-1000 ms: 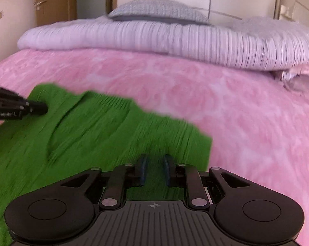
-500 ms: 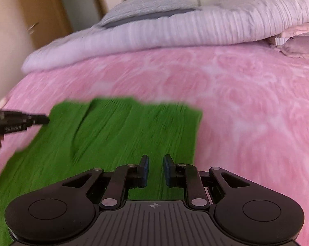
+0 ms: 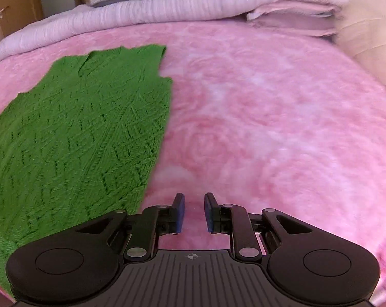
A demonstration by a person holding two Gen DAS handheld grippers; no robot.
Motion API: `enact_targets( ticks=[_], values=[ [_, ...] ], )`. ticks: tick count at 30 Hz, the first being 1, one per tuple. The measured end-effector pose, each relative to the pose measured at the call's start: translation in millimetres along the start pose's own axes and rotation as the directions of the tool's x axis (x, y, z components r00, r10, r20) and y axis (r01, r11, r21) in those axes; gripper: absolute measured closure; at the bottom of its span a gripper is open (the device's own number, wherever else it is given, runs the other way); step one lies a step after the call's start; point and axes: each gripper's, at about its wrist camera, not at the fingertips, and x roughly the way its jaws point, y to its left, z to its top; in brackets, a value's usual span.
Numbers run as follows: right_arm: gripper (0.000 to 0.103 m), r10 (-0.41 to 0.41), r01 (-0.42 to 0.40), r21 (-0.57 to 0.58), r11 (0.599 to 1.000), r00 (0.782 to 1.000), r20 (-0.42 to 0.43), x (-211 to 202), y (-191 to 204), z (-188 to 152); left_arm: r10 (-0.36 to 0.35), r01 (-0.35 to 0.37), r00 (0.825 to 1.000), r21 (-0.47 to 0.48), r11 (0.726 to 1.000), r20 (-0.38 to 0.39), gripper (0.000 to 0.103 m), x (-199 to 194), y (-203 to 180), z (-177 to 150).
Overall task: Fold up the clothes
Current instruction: 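Pull the hem with both grippers to spread the sweater, then open them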
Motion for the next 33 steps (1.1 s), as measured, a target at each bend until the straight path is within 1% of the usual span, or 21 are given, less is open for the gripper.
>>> enact_targets(
  ticks=[1, 2, 4, 6, 7, 8, 10, 12, 13, 15, 16, 18, 21, 23, 25, 26, 28, 29, 30, 31, 33],
  values=[
    [0.084, 0.027, -0.028, 0.003, 1.0, 0.999, 0.031, -5, 7, 4, -0.039, 0.039, 0.999, 0.007, 0.999, 0.017, 0.093, 2, -13, 7],
    [0.084, 0.072, -0.072, 0.005, 0.997, 0.996, 0.06, -7, 16, 11, -0.072, 0.071, 0.997, 0.017, 0.997, 0.031, 0.093, 5, -26, 13],
    [0.084, 0.146, -0.146, -0.005, 0.989, 0.984, 0.103, -2, 45, 29, -0.132, 0.13, 0.99, 0.039, 0.991, 0.054, 0.092, 19, -53, 29],
    [0.084, 0.201, -0.199, -0.025, 0.98, 0.97, 0.136, 9, 75, 47, -0.17, 0.165, 0.983, 0.071, 0.984, 0.064, 0.09, 39, -80, 42],
    [0.084, 0.211, -0.209, -0.031, 0.977, 0.968, 0.136, 18, 90, 55, -0.177, 0.172, 0.983, 0.086, 0.981, 0.054, 0.09, 49, -90, 45],
    [0.084, 0.218, -0.215, -0.041, 0.976, 0.967, 0.128, 28, 106, 63, -0.176, 0.173, 0.984, 0.098, 0.98, 0.028, 0.09, 59, -98, 43],
    [0.084, 0.216, -0.212, -0.05, 0.976, 0.971, 0.102, 46, 127, 68, -0.174, 0.175, 0.985, 0.125, 0.977, -0.02, 0.091, 73, -111, 36],
    [0.084, 0.215, -0.212, -0.071, 0.975, 0.976, 0.031, 60, 139, 60, -0.17, 0.176, 0.984, 0.165, 0.97, -0.054, 0.091, 70, -114, 14],
    [0.084, 0.211, -0.209, -0.095, 0.973, 0.977, 0.015, 61, 143, 52, -0.171, 0.18, 0.983, 0.187, 0.966, -0.062, 0.091, 65, -114, 2],
    [0.084, 0.193, -0.185, -0.159, 0.97, 0.98, 0.041, 47, 146, 29, -0.174, 0.183, 0.983, 0.22, 0.958, -0.059, 0.091, 40, -112, -23],
    [0.084, 0.194, -0.185, -0.171, 0.968, 0.98, 0.037, 38, 144, 18, -0.172, 0.181, 0.983, 0.22, 0.959, -0.057, 0.092, 26, -108, -38],
    [0.084, 0.198, -0.19, -0.165, 0.968, 0.979, 0.037, 17, 134, -7, -0.165, 0.172, 0.985, 0.187, 0.967, -0.054, 0.092, 1, -97, -57],
    [0.083, 0.213, -0.209, -0.127, 0.97, 0.977, 0.017, -14, 118, -38, -0.161, 0.173, 0.982, 0.116, 0.978, -0.101, 0.092, -29, -84, -78],
    [0.083, 0.215, -0.214, -0.091, 0.972, 0.977, 0.0, -31, 110, -51, -0.137, 0.151, 0.984, 0.125, 0.981, -0.11, 0.092, -45, -83, -87],
    [0.083, 0.207, -0.208, -0.089, 0.974, 0.978, -0.024, -42, 109, -55, -0.127, 0.143, 0.985, 0.134, 0.981, -0.118, 0.093, -53, -88, -81],
    [0.083, 0.202, -0.204, -0.103, 0.974, 0.979, -0.023, -44, 111, -52, -0.142, 0.156, 0.984, 0.127, 0.98, -0.109, 0.092, -54, -92, -73],
    [0.083, 0.191, -0.19, -0.108, 0.976, 0.982, -0.003, -48, 115, -42, -0.185, 0.192, 0.98, 0.105, 0.976, -0.066, 0.092, -55, -99, -62],
    [0.083, 0.184, -0.181, -0.092, 0.979, 0.983, 0.023, -50, 116, -40, -0.209, 0.213, 0.977, 0.098, 0.972, -0.045, 0.092, -51, -106, -54],
    [0.083, 0.19, -0.186, -0.068, 0.98, 0.98, 0.055, -49, 115, -36, -0.226, 0.228, 0.974, 0.093, 0.969, -0.031, 0.092, -44, -114, -47],
    [0.083, 0.2, -0.198, -0.042, 0.979, 0.977, 0.069, -46, 114, -32, -0.241, 0.242, 0.97, 0.091, 0.966, -0.021, 0.092, -37, -122, -42],
    [0.083, 0.208, -0.209, 0.003, 0.978, 0.976, 0.059, -35, 114, -27, -0.277, 0.277, 0.961, 0.093, 0.956, -0.009, 0.092, -22, -138, -36]
  ],
)
